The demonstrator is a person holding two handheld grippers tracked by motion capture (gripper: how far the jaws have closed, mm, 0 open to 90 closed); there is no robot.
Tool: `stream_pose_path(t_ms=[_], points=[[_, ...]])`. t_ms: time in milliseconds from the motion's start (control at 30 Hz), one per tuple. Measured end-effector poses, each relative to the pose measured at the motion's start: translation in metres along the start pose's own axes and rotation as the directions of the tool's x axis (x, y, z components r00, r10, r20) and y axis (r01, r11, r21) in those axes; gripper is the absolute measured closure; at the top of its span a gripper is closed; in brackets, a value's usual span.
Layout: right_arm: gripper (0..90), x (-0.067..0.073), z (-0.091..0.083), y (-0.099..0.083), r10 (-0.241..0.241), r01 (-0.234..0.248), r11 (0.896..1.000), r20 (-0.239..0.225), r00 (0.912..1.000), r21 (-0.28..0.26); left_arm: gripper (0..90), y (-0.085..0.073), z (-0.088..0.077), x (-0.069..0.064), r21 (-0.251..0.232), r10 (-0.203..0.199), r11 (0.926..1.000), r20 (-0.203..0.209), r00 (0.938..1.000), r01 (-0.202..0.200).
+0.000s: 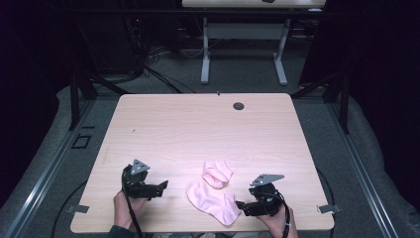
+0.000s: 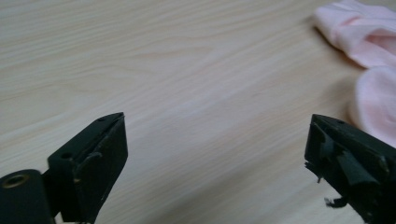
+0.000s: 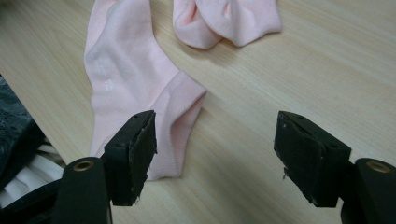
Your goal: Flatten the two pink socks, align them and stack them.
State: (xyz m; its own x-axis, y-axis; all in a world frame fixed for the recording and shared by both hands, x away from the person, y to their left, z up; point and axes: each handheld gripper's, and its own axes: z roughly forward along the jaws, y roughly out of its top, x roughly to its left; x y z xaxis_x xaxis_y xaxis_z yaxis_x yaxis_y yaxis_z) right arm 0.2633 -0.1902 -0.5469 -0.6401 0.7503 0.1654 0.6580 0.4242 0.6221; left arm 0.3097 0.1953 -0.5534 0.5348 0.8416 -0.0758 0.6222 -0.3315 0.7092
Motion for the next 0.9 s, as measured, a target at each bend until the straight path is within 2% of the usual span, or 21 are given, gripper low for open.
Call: stream_pose_path(t_ms=[33, 67, 100, 133, 167, 200, 233, 267, 300, 333, 367, 433, 467, 500, 567, 667, 700, 767, 867, 900], points=[[31.0, 0.001, 0.002, -0.001, 0.006, -0.006, 1.0, -0.004, 1.0, 0.002, 10.0, 0.002, 0.003, -0.005, 0.011, 0.009, 0.9999, 0.029, 0.9995, -0.009], [31.0, 0.001, 0.002, -0.001, 0.006, -0.006, 1.0, -0.004, 1.0, 0.002, 11.9, 0.002, 0.003, -0.005, 0.011, 0.009, 0.9999, 0.029, 0.9995, -0.009], [32.9, 0.002, 0.003, -0.002, 0.007, -0.007, 1.0, -0.002, 1.0, 0.006, 11.9, 0.005, 0.007, -0.011, 0.019, 0.022, 0.9996, 0.05, 0.9985, -0.023], [34.7, 0.003, 0.005, -0.003, 0.014, -0.014, 1.0, -0.015, 0.9998, 0.015, 14.1, 0.008, 0.011, -0.017, 0.037, 0.042, 0.9983, 0.09, 0.995, -0.046], [41.0, 0.005, 0.009, -0.004, 0.026, -0.026, 1.0, -0.03, 0.9992, 0.016, 15.6, 0.012, 0.019, -0.027, 0.06, 0.061, 0.9958, 0.119, 0.991, -0.068], [43.2, 0.006, 0.011, -0.005, 0.026, -0.026, 1.0, -0.035, 0.999, 0.016, 17.2, 0.014, 0.022, -0.032, 0.075, 0.068, 0.9941, 0.139, 0.9879, -0.079], [43.2, 0.006, 0.011, -0.005, 0.026, -0.026, 1.0, -0.035, 0.999, 0.016, 19.6, 0.014, 0.022, -0.032, 0.075, 0.068, 0.9941, 0.139, 0.9879, -0.079], [48.6, 0.01, 0.015, -0.007, 0.024, -0.023, 0.999, -0.038, 0.999, 0.023, 23.7, 0.019, 0.029, -0.041, 0.094, 0.073, 0.9914, 0.177, 0.9815, -0.091], [50.5, 0.012, 0.016, -0.007, 0.024, -0.023, 1.0, -0.035, 0.9991, 0.017, 27.7, 0.021, 0.032, -0.044, 0.107, 0.08, 0.989, 0.195, 0.9775, -0.102], [50.5, 0.012, 0.016, -0.007, 0.024, -0.023, 1.0, -0.035, 0.9991, 0.017, 33.3, 0.021, 0.032, -0.044, 0.107, 0.08, 0.989, 0.195, 0.9775, -0.102], [56.9, 0.015, 0.017, -0.007, 0.024, -0.023, 1.0, -0.046, 0.9986, 0.017, 36.2, 0.025, 0.037, -0.049, 0.13, 0.08, 0.9855, 0.206, 0.9753, -0.109], [60.0, 0.016, 0.019, -0.008, 0.032, -0.031, 0.999, -0.05, 0.9982, 0.012, 43.3, 0.028, 0.041, -0.051, 0.131, 0.069, 0.9861, 0.237, 0.9691, -0.102], [62.8, 0.015, 0.019, -0.008, 0.026, -0.025, 1.0, -0.052, 0.9983, 0.013, 44.6, 0.028, 0.041, -0.051, 0.131, 0.069, 0.9861, 0.237, 0.9691, -0.102], [64.6, 0.014, 0.02, -0.008, 0.03, -0.028, 0.999, -0.053, 0.9982, 0.024, 48.4, 0.029, 0.045, -0.051, 0.139, 0.056, 0.9858, 0.253, 0.9657, -0.093], [69.5, 0.014, 0.021, -0.008, 0.023, -0.021, 1.0, -0.056, 0.9982, 0.021, 58.6, 0.029, 0.048, -0.052, 0.154, 0.045, 0.984, 0.265, 0.9633, -0.088], [80.0, 0.015, 0.024, -0.009, 0.02, -0.019, 0.999, -0.061, 0.9979, 0.028, 73.3, 0.029, 0.05, -0.054, 0.165, 0.045, 0.9819, 0.27, 0.9619, -0.092], [83.1, 0.015, 0.026, -0.009, 0.013, -0.011, 1.0, -0.056, 0.9984, 0.027, 78.6, 0.028, 0.051, -0.055, 0.17, 0.055, 0.9799, 0.276, 0.9595, -0.105], [85.4, 0.016, 0.027, -0.009, 0.013, -0.012, 1.0, -0.064, 0.9978, 0.026, 87.0, 0.025, 0.052, -0.059, 0.171, 0.059, 0.9794, 0.269, 0.9613, -0.108], [86.6, 0.014, 0.027, -0.009, 0.012, -0.011, 1.0, -0.073, 0.9973, 0.02, 88.8, 0.022, 0.05, -0.059, 0.168, 0.049, 0.9811, 0.262, 0.9638, -0.096], [87.5, 0.012, 0.024, -0.007, 0.016, -0.015, 1.0, -0.059, 0.9981, 0.024, 88.9, 0.02, 0.046, -0.06, 0.156, 0.047, 0.984, 0.243, 0.9689, -0.087]])
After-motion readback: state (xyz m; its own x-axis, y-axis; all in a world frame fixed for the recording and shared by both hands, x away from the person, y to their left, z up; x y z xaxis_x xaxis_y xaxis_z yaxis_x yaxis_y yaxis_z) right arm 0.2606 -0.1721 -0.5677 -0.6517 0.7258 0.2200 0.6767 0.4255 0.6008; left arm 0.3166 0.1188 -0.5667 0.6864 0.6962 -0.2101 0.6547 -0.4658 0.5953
